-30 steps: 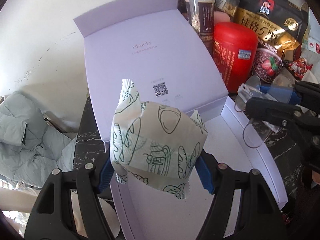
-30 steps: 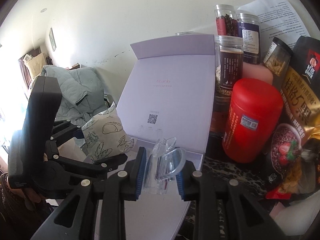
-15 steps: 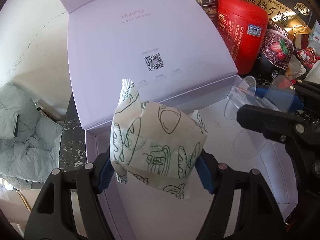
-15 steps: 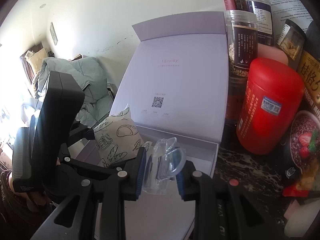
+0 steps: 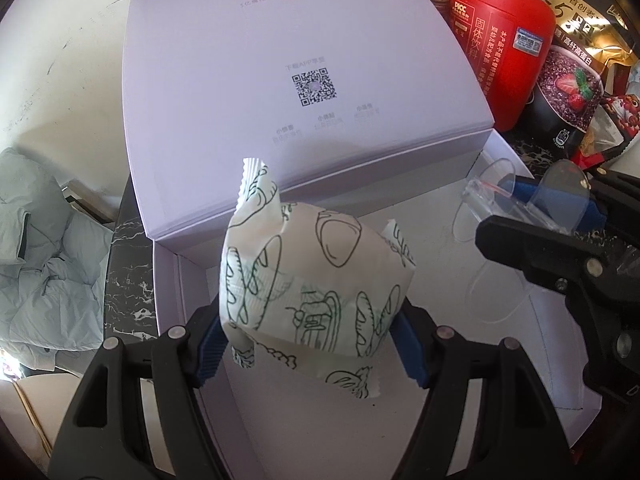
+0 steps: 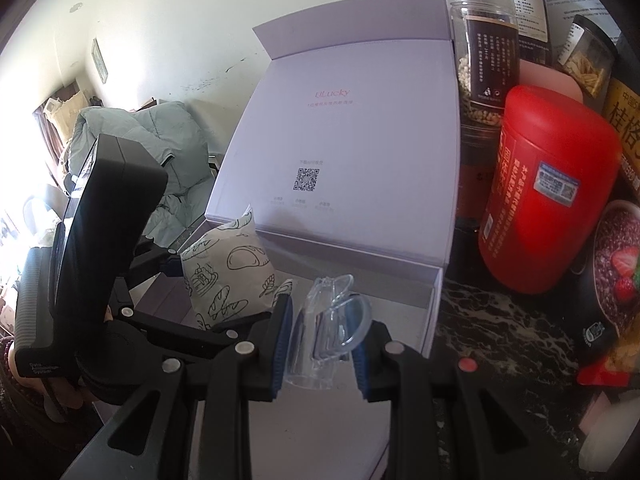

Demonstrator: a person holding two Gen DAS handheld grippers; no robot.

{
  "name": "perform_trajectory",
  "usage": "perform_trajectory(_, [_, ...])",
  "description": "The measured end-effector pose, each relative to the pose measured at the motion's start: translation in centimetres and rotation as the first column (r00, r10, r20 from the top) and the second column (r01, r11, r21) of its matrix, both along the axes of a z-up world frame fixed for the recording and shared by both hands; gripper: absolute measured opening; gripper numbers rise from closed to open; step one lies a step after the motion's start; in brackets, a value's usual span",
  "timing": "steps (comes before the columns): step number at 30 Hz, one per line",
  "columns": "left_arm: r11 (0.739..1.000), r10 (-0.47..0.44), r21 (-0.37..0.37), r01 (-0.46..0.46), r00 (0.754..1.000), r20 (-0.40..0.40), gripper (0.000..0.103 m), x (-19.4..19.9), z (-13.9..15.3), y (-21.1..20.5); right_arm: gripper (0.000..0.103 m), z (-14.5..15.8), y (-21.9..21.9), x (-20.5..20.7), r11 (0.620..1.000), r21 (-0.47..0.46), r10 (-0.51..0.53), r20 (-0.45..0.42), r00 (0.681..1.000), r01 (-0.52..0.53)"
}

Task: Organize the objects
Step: 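Lower and release the bread bag with left tool while right tool releases the plastic piece into the box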

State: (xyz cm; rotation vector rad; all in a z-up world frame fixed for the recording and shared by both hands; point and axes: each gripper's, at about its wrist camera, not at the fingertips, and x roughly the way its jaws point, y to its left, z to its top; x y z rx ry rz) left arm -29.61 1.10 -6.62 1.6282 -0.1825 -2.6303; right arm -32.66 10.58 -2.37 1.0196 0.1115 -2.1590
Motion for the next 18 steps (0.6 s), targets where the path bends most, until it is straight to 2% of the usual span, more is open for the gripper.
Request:
perform_trajectory(7, [1.000,0.021,0.019,-0.021,1.000,0.024,0.073,0.0,-0.4,0.2,0.027,-0.3,0.1,0.1,1.000,0.005,-0.009,0.011,1.000,0.009])
perform_trajectory(13, [0.999,0.052,0.003,-0.052,0.996,0.067,0.077,-0.3,-1.1,0.3,0.029,-0.5,0.1,-0.3,0.999,0.025,-0.023,0.021,1.000,0.022])
perform_trajectory(18, [0.998,0.059,-0.021,-0.057,0.996,0.064,0.079,0.0,-0.9,0.8,0.030,-0.3,0.0,-0.2,0.999,0.043,-0.029,0.002,1.000,0.029])
